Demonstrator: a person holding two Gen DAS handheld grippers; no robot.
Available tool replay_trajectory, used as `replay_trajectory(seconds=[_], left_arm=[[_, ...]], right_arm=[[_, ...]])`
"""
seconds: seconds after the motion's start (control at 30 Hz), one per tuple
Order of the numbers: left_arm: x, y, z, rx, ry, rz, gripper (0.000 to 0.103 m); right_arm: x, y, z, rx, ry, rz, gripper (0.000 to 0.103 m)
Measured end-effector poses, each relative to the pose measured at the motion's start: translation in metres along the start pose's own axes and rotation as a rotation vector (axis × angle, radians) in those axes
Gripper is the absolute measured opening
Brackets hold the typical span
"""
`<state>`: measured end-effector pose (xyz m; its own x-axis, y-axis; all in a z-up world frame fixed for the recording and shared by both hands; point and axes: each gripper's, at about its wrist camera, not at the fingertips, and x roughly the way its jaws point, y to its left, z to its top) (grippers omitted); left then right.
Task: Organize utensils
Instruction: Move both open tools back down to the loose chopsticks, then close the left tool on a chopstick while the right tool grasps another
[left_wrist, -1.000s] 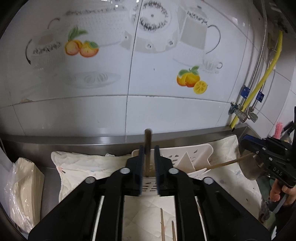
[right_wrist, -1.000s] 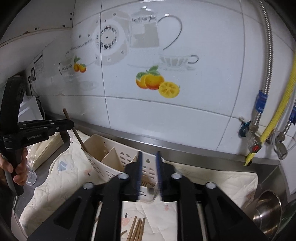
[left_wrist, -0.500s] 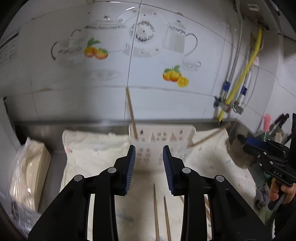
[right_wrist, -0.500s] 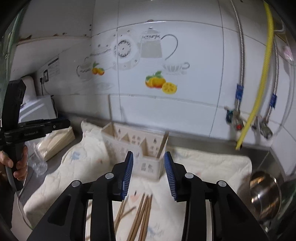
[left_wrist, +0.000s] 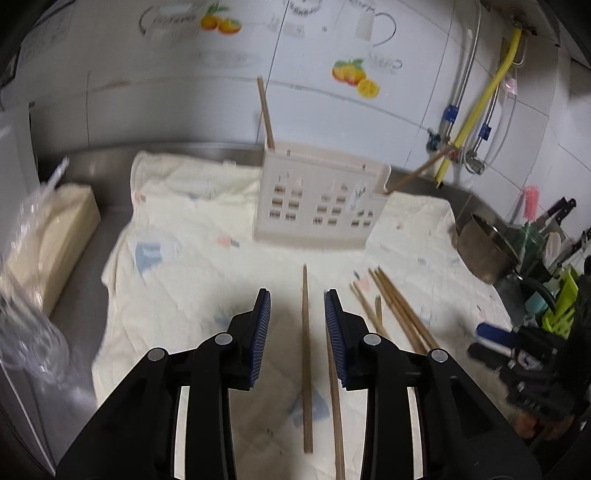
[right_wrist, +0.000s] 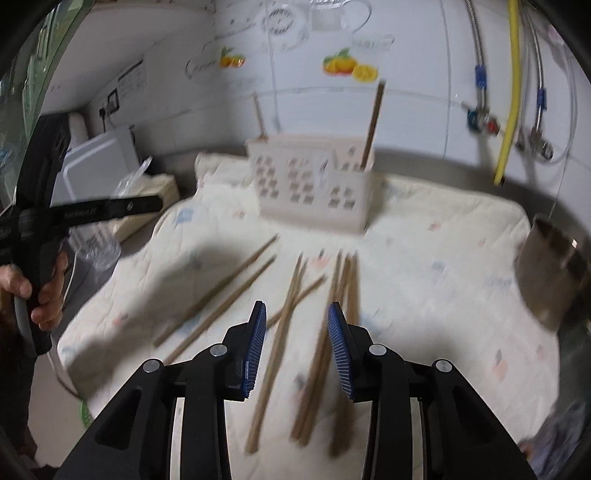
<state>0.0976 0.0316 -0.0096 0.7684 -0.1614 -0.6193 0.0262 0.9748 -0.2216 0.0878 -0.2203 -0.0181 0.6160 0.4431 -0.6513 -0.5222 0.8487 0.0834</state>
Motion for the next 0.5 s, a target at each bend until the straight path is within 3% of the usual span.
replay_trajectory(seconds=[0.17,0.27,0.5], left_arm=[[0.003,0.005,-0.023,-0.011,0.031,0.002,0.031],[0.005,0.005,-0.034,-0.012,0.054,-0.007,0.031],[0.011,0.004,-0.054,-0.006,0.09,-0.034,0.031]], right_arm=[[0.017,0.014,-0.035,0.039,0.077,0.037,0.032],[0.026,0.02,-0.052,0.041,0.109,0.02,0.025],[0.036,0.019,-0.063,0.092,0.134,0.028,0.015]])
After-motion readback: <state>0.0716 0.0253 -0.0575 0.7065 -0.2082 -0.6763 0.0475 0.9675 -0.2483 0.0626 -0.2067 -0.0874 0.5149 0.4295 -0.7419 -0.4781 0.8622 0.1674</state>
